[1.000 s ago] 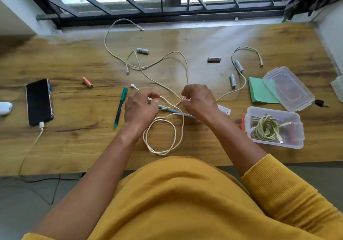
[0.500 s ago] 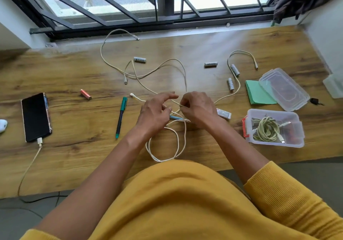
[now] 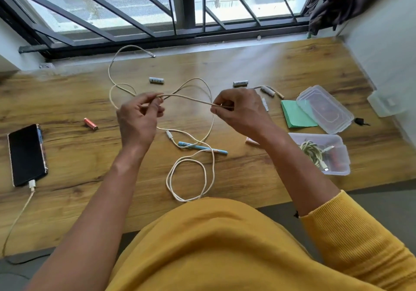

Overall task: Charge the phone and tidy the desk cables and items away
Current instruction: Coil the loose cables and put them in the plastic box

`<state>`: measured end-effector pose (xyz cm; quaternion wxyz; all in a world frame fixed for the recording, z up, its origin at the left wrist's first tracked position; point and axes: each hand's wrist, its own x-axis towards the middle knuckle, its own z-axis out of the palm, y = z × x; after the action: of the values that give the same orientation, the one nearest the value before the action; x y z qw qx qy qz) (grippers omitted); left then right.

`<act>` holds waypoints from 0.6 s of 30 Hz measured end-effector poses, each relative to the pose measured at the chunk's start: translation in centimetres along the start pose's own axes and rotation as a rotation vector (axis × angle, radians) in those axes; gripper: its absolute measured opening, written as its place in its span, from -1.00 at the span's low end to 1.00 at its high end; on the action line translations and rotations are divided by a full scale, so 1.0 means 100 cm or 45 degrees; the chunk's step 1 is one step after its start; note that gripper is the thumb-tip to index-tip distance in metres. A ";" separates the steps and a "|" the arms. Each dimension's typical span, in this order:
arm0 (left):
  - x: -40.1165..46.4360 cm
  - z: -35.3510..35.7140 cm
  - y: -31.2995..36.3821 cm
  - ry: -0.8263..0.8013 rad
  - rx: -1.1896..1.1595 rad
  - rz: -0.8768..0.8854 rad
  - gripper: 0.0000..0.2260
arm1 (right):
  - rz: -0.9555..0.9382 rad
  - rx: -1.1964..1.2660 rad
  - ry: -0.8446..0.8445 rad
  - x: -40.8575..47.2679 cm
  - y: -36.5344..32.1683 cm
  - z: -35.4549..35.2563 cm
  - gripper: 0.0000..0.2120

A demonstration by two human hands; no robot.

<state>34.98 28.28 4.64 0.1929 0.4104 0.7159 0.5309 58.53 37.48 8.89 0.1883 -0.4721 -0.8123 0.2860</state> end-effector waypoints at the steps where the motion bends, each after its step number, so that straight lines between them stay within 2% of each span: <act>1: 0.003 -0.004 -0.002 0.059 -0.005 -0.026 -0.85 | -0.007 -0.020 0.004 0.000 0.002 -0.002 -0.91; 5: 0.008 -0.020 -0.014 0.244 0.082 -0.157 -0.83 | 0.005 -0.055 0.053 0.003 0.012 -0.011 -0.91; 9: 0.006 -0.019 -0.016 0.170 0.259 -0.306 -0.80 | 0.007 -0.003 0.091 0.006 0.016 -0.014 -0.93; 11: 0.002 -0.012 -0.008 0.082 0.399 -0.325 -0.66 | -0.008 0.041 0.096 0.009 0.015 -0.012 -0.93; 13: -0.005 -0.004 0.007 -0.052 0.501 -0.235 -0.49 | -0.032 0.056 0.097 0.011 0.014 -0.010 -0.92; 16: -0.015 0.011 0.036 -0.363 0.348 -0.048 -0.37 | -0.080 0.054 0.105 0.015 0.012 -0.007 -0.92; 18: -0.019 0.021 0.053 -0.588 0.200 0.001 -0.37 | -0.121 0.048 0.124 0.017 0.009 -0.005 -0.91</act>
<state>39.62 28.59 8.48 0.3186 0.5349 0.6918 0.3657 58.56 39.49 8.75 0.2499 -0.4426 -0.8183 0.2686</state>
